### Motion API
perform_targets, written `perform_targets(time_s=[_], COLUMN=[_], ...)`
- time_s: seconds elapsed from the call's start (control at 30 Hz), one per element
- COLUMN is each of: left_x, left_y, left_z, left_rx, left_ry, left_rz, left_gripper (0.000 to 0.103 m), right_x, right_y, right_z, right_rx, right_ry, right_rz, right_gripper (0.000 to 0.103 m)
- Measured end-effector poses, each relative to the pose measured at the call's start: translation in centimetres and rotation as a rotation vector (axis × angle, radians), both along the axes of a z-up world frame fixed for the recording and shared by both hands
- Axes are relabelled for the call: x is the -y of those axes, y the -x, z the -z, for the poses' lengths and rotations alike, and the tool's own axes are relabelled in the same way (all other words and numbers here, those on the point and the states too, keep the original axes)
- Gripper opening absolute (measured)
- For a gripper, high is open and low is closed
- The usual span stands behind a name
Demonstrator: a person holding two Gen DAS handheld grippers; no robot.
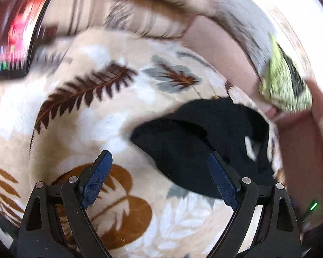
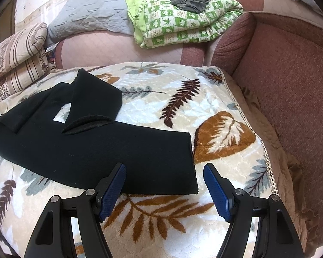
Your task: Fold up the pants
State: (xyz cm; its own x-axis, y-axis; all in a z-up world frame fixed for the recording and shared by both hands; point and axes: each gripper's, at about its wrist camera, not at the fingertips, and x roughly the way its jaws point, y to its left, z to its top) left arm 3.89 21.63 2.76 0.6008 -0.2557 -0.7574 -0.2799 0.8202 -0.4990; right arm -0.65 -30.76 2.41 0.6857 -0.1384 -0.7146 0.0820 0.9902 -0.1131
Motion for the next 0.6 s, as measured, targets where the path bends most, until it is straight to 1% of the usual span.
perform_targets(time_s=[0.03,0.1,0.17,0.2,0.23,0.3,0.37,0.4,0.47,0.53,0.6], left_x=[-0.9,-2.3,-3.1,-3.2,-3.2,-2.8,-2.6,-2.4,-2.2,-1.4,-0.4], left_y=[-0.4,-0.8,-1.9,-2.2,-2.6,-3.2,-3.7,-4.0,-4.2,-4.4,-4.7], left_z=[0.4,1.1,2.6,2.9,3.2,3.2,3.5,3.6,3.4,2.9,2.5], left_rx=[-0.03,-0.065,-0.113,-0.123,-0.122,-0.103,-0.083,-0.09,-0.078,-0.062,-0.056], left_ry=[0.039,0.124,0.219,0.249,0.279,0.314,0.384,0.396,0.39,0.381,0.336], left_rz=[-0.022,-0.045,-0.04,-0.035,-0.023,0.003,0.025,0.03,0.041,0.088,0.134], left_gripper=[0.09,0.09,0.09,0.09,0.09,0.09,0.09,0.09,0.09,0.09,0.09], right_x=[0.0,-0.1,-0.2,-0.3,-0.4,-0.7,-0.8,-0.8,-0.6,-0.5,-0.4], right_y=[0.0,-0.1,-0.2,-0.3,-0.3,-0.4,-0.4,-0.4,-0.5,-0.5,-0.5], right_z=[0.0,0.0,0.0,0.1,0.2,0.3,0.4,0.5,0.5,0.5,0.5], right_rx=[0.0,0.001,0.0,-0.004,-0.006,-0.008,-0.011,-0.015,-0.016,-0.014,-0.012], right_ry=[0.0,-0.002,-0.003,0.0,0.005,0.018,0.027,0.029,0.028,0.024,0.024], right_rz=[-0.002,-0.005,-0.007,-0.009,-0.012,-0.018,-0.02,-0.018,-0.012,-0.006,-0.002], right_gripper=[0.072,0.072,0.072,0.072,0.072,0.072,0.072,0.072,0.072,0.072,0.072])
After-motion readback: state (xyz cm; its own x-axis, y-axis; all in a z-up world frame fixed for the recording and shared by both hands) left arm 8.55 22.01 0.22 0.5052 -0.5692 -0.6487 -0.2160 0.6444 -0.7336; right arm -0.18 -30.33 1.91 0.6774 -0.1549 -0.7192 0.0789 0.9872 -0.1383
